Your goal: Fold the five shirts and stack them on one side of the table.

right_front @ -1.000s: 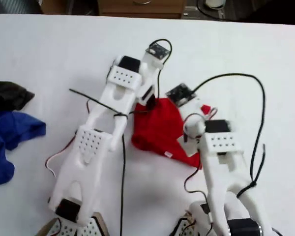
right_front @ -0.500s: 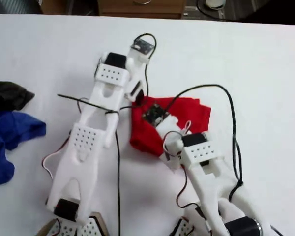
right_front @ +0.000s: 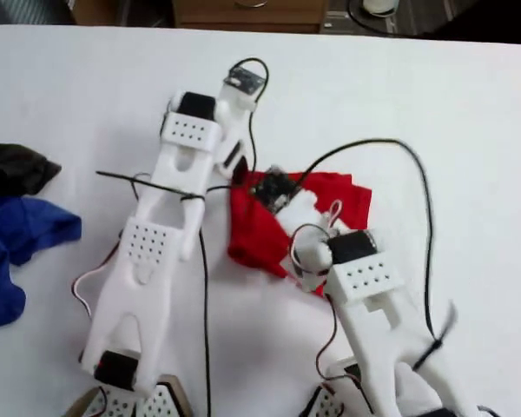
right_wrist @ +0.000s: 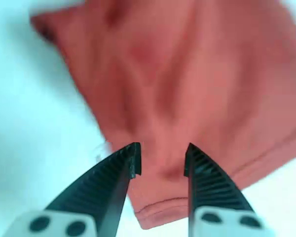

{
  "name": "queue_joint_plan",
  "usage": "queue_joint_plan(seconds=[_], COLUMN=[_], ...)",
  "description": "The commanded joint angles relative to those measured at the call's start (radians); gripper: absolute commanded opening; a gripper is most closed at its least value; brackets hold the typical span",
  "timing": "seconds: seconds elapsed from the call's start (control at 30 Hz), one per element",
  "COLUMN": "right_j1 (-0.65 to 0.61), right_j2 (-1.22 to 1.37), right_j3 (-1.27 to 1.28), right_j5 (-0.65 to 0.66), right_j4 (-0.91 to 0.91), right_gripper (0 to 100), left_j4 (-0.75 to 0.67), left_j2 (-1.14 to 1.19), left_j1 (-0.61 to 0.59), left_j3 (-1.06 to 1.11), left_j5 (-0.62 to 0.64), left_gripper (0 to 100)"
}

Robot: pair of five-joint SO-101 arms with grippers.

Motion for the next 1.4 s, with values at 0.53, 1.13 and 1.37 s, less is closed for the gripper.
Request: queue_joint_plan(seconds=[0.53, 1.13, 1.37], right_j1=[-0.213, -0.269, -0.269], right_j2=[0.134, 0.211, 0.317], right_j3=[-0.068, -0.143, -0.144], right_j5=[-0.049, -0.118, -0.118], right_j4=[-0.191, -0.257, -0.309], right_gripper=[15.1, 15.1, 15.1], left_j4=[0.003, 0.008, 0.011], left_j2=[0.009, 0.009, 0.009], left_j1=[-0.031, -0.031, -0.034], left_j3=[-0.051, -0.047, -0.047], left_j5=[-0.008, -0.008, -0.006], left_gripper=[26, 26, 26])
